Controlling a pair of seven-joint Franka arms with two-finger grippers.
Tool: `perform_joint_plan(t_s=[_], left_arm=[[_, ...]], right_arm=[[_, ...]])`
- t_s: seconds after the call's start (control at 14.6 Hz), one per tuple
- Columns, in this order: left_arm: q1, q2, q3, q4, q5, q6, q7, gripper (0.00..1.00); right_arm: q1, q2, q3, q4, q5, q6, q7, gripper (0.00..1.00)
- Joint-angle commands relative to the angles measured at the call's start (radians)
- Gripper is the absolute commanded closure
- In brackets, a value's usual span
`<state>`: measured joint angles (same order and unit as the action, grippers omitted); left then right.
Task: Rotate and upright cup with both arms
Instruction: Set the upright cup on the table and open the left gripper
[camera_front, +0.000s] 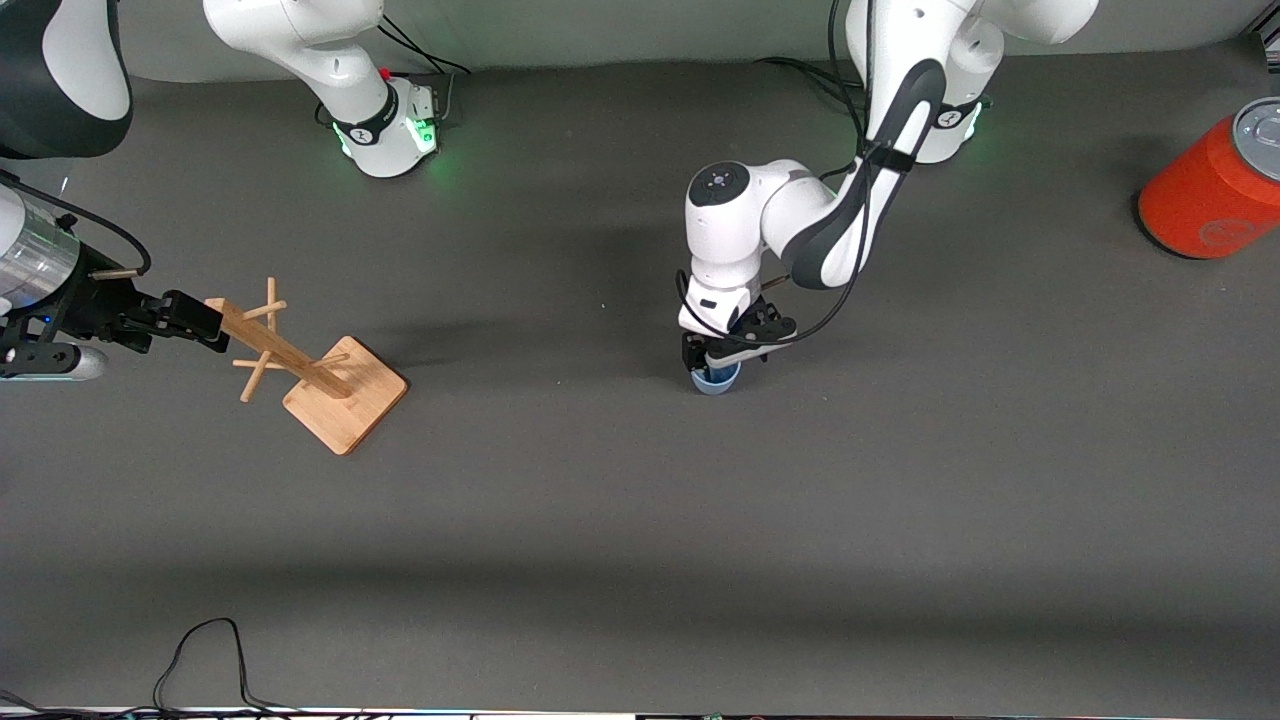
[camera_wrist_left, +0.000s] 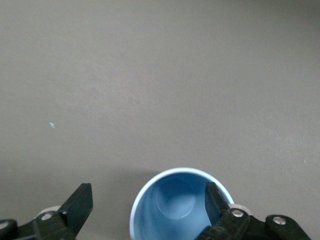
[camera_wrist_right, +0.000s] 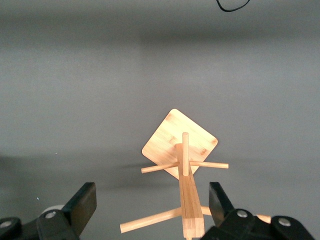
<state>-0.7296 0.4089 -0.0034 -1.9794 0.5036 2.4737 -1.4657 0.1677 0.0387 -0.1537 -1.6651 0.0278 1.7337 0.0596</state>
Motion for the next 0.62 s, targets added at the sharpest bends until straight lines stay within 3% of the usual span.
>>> perform_joint_plan(t_s=[0.0,0.21,0.41,0.55], left_arm=[[0.01,-0.061,-0.015,0.048,-0.08,-0.122,0.11,0.0],[0.088,-0.116,-0.006,0.172,-0.29,-0.331,0.418,0.0],[0.273,-0.177,-0.004,0.287,-0.419,-0.543,0.77,0.0],[0.411,-0.229,-0.004,0.289,-0.45,-0.593,0.968,0.0]], right_arm=[[0.006,0.006,-0.006,0.033,-0.006,-0.029,-0.007,0.0],[0.006,0.009,-0.006,0.048,0.0,-0.045,-0.009,0.0],[0.003,0.02,-0.006,0.051,0.0,-0.045,-0.01,0.0],[0.004,0.023,-0.006,0.057,0.0,-0.045,-0.009,0.0]])
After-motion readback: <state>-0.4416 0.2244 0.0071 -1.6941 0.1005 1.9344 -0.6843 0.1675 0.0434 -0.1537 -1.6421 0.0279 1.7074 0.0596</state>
